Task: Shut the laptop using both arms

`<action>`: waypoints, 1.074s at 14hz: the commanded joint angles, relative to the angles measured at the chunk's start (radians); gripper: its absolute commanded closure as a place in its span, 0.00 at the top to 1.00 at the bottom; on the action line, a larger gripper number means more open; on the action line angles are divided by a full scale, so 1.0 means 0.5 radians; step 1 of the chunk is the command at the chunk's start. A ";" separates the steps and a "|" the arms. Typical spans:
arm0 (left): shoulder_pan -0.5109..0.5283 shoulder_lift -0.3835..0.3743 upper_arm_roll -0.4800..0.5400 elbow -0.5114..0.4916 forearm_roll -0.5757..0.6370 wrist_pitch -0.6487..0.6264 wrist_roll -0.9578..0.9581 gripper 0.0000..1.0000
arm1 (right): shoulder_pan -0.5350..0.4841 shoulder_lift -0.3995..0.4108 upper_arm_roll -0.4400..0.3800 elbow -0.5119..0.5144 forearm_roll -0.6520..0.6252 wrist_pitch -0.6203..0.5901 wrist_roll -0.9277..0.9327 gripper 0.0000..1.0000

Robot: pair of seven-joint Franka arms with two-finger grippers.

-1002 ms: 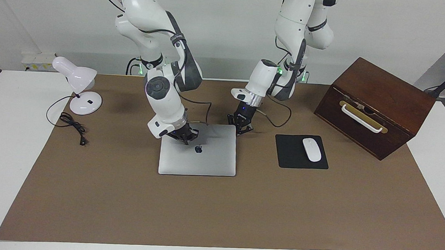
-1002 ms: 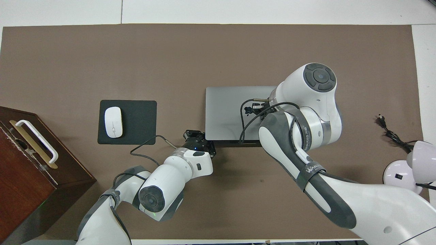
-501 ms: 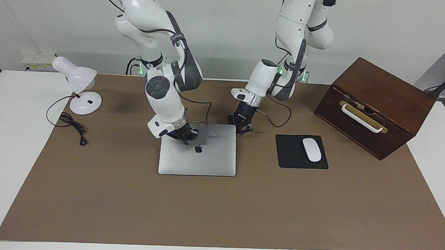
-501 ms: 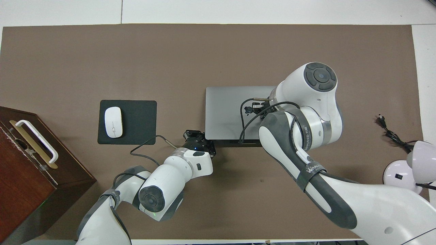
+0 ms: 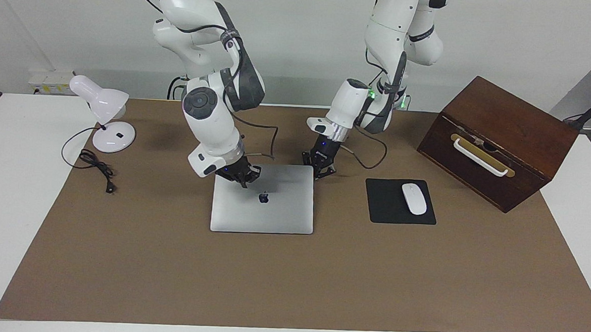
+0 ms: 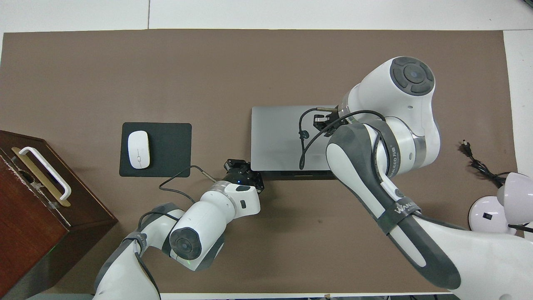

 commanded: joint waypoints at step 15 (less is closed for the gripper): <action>-0.025 0.074 0.036 -0.153 -0.027 -0.070 0.022 0.00 | -0.209 -0.108 -0.006 0.151 -0.184 -0.034 -0.309 0.17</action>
